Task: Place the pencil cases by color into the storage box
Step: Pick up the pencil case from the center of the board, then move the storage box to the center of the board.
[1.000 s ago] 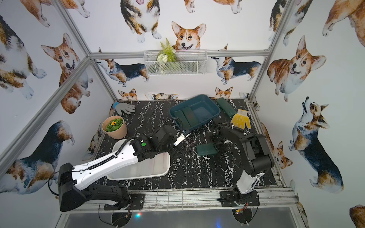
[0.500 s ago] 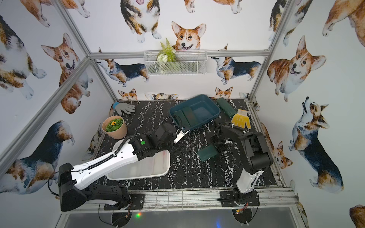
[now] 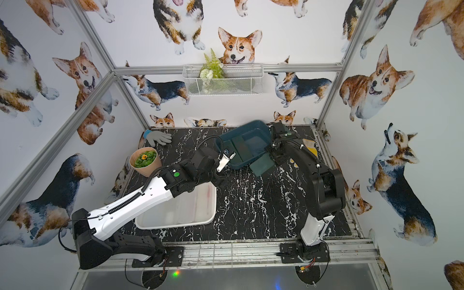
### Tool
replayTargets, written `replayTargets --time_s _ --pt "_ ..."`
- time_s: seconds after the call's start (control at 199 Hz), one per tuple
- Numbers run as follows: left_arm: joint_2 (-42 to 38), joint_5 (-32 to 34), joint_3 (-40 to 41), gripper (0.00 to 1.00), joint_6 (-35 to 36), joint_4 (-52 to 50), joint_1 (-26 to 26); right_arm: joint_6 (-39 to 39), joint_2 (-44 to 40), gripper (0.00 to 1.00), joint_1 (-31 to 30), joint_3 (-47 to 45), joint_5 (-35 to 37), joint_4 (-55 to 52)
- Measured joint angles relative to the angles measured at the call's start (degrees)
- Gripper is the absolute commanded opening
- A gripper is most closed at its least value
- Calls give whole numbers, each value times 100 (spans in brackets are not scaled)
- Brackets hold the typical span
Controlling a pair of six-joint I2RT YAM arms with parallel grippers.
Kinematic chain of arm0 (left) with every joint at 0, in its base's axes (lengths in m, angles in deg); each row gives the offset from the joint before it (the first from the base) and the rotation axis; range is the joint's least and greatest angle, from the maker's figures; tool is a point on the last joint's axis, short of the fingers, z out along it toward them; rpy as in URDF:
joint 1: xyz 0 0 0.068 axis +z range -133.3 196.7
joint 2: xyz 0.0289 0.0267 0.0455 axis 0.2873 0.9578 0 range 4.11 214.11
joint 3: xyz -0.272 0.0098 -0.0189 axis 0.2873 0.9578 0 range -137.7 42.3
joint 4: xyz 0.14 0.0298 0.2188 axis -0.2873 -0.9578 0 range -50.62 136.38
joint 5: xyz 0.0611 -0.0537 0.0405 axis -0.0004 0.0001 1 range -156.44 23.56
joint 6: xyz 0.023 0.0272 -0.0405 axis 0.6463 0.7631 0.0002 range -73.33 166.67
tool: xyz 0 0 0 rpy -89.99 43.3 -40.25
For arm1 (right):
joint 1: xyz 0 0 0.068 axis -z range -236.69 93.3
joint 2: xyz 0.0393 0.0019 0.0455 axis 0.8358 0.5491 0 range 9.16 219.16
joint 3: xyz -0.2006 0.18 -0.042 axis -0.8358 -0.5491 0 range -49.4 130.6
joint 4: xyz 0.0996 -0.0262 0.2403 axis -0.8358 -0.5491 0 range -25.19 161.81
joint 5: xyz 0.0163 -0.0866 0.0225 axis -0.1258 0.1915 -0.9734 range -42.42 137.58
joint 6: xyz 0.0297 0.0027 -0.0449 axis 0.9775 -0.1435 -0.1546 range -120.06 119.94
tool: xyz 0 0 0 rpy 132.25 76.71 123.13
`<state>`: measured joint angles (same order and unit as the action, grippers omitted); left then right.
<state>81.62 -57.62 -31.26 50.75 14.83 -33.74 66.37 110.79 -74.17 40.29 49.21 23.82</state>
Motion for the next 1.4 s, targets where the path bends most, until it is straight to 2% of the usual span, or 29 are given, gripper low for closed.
replayTargets --time_s 0.241,0.446,0.571,0.792,1.003,1.218,1.404 --pt "-42 -256 -195 100 -310 -70 417 -1099 660 64 -4 1445 -216 153" --pt "70 -378 -463 100 -472 -258 538 -2479 1880 64 -4 3285 -807 310" --pt "162 -417 -715 100 -533 -463 553 -3442 2524 64 -4 4026 -1054 365" --pt "328 -514 -1102 100 -595 -796 575 -4975 2944 64 -48 4138 -1049 857" --pt "533 -529 -1423 100 -603 -1093 575 -6122 3305 64 -79 4022 -1108 1215" --pt "638 -546 -1556 100 -603 -1222 575 -6916 3491 64 -79 3923 -1128 1259" --pt "713 -608 -1600 100 -579 -1255 597 -7171 3484 64 -85 3713 -1106 1283"
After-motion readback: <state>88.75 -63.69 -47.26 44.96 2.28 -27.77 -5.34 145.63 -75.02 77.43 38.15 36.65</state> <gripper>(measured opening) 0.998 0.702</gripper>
